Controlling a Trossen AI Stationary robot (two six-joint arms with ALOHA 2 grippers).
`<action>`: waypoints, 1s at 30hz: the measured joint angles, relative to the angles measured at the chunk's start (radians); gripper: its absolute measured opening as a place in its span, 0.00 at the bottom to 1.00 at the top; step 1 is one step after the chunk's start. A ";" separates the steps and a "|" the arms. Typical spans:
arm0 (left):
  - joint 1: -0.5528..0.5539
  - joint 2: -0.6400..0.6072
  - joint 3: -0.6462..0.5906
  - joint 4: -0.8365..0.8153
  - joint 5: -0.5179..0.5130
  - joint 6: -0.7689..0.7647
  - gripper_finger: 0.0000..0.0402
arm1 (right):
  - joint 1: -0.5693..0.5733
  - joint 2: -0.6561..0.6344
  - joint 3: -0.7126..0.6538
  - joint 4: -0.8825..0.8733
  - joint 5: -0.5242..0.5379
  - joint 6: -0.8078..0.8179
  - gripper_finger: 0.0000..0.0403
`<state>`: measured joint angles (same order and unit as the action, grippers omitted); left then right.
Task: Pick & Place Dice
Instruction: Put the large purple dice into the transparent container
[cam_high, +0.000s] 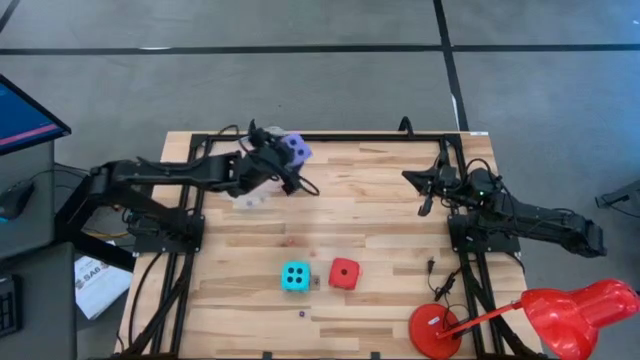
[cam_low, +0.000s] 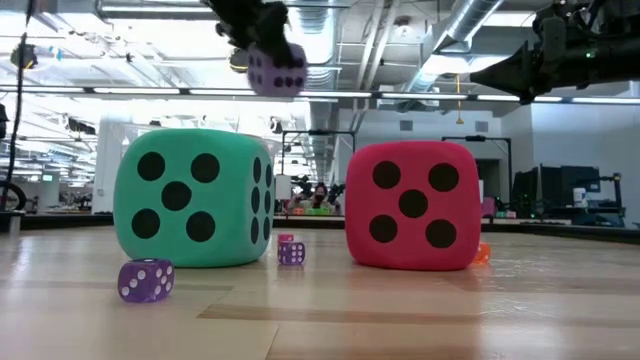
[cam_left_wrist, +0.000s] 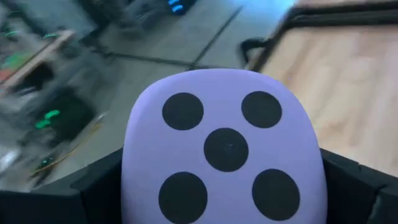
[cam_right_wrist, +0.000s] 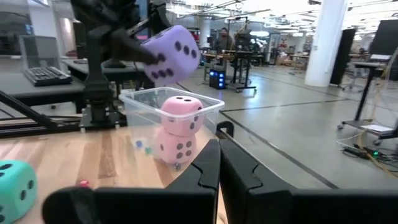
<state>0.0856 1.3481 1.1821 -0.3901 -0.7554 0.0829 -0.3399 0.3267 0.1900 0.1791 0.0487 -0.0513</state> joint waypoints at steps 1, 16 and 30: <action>0.000 -0.013 0.000 -0.007 -0.040 -0.008 0.93 | -0.001 0.000 0.000 0.000 -0.001 0.000 0.00; 0.000 -0.166 0.000 -0.297 -0.402 -0.326 0.93 | 0.013 0.000 0.000 -0.001 0.000 0.000 0.00; 0.084 -0.158 -0.142 -0.468 -0.446 -0.668 0.94 | 0.013 0.000 0.000 -0.001 0.001 0.000 0.00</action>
<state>0.1694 1.1905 1.0404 -0.8578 -1.2015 -0.5856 -0.3267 0.3267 0.1898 0.1783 0.0494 -0.0515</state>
